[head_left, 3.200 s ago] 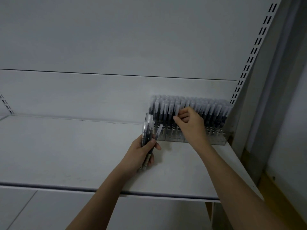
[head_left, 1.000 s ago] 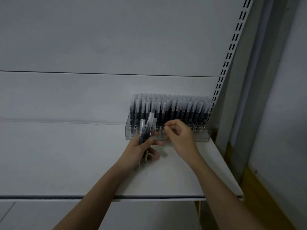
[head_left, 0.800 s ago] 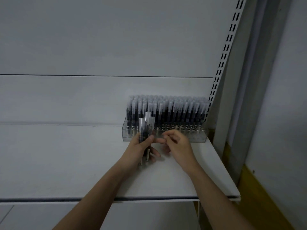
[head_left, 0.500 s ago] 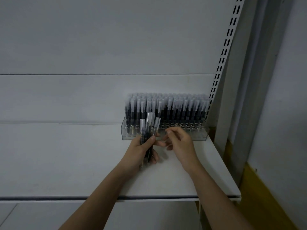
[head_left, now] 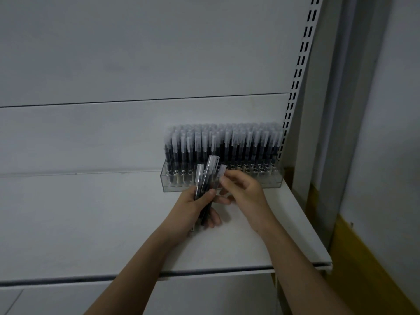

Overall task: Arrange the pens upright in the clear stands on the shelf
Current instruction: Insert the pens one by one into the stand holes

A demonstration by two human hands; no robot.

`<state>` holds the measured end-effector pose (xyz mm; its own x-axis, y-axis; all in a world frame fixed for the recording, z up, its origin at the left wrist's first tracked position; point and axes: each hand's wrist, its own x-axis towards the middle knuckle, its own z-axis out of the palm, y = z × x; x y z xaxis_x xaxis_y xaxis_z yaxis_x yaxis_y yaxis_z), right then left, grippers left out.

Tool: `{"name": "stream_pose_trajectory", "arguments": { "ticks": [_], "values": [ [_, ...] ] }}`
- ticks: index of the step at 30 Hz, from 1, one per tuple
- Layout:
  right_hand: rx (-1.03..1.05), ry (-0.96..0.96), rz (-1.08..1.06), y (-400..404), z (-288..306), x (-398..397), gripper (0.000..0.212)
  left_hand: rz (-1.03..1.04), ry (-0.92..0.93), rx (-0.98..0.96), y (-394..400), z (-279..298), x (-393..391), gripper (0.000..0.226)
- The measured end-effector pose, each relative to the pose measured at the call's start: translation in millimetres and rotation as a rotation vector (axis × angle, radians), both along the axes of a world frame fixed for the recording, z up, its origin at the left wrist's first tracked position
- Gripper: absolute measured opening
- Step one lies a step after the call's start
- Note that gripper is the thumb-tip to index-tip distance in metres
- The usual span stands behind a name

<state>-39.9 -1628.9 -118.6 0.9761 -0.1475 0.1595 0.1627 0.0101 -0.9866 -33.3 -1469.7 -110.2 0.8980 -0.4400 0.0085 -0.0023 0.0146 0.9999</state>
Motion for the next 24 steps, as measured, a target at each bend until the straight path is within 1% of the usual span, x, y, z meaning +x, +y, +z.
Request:
{"name": "stream_pose_trajectory", "arguments": {
  "ticks": [4, 6, 9, 13, 15, 19, 21, 24],
  "values": [
    [0.055, 0.02, 0.089, 3, 2, -4, 0.011, -0.014, -0.017, 0.031, 0, -1, 0, 0.026],
    [0.076, 0.028, 0.079, 0, 4, -2, 0.009, 0.001, -0.02, 0.012, -1, -1, 0, 0.026],
    [0.042, -0.005, -0.041, -8, 12, 7, 0.011, 0.037, 0.006, -0.067, -2, -1, -1, 0.026],
    [0.096, -0.099, -0.204, -22, 43, 19, 0.007, 0.091, 0.056, -0.148, -1, -1, 1, 0.027],
    [0.023, -0.164, -0.247, -27, 60, 26, 0.004, 0.096, 0.065, -0.157, -1, -2, 2, 0.027],
    [-0.201, -0.279, -0.269, -29, 78, 41, 0.013, 0.085, 0.06, -0.146, -1, -3, 2, 0.028],
    [-0.293, -0.311, -0.274, -26, 80, 47, 0.015, 0.086, 0.06, -0.141, -1, -3, 1, 0.028],
    [-0.363, -0.328, -0.278, -22, 81, 51, 0.012, 0.09, 0.057, -0.143, 0, -1, 0, 0.028]
  ]
}}
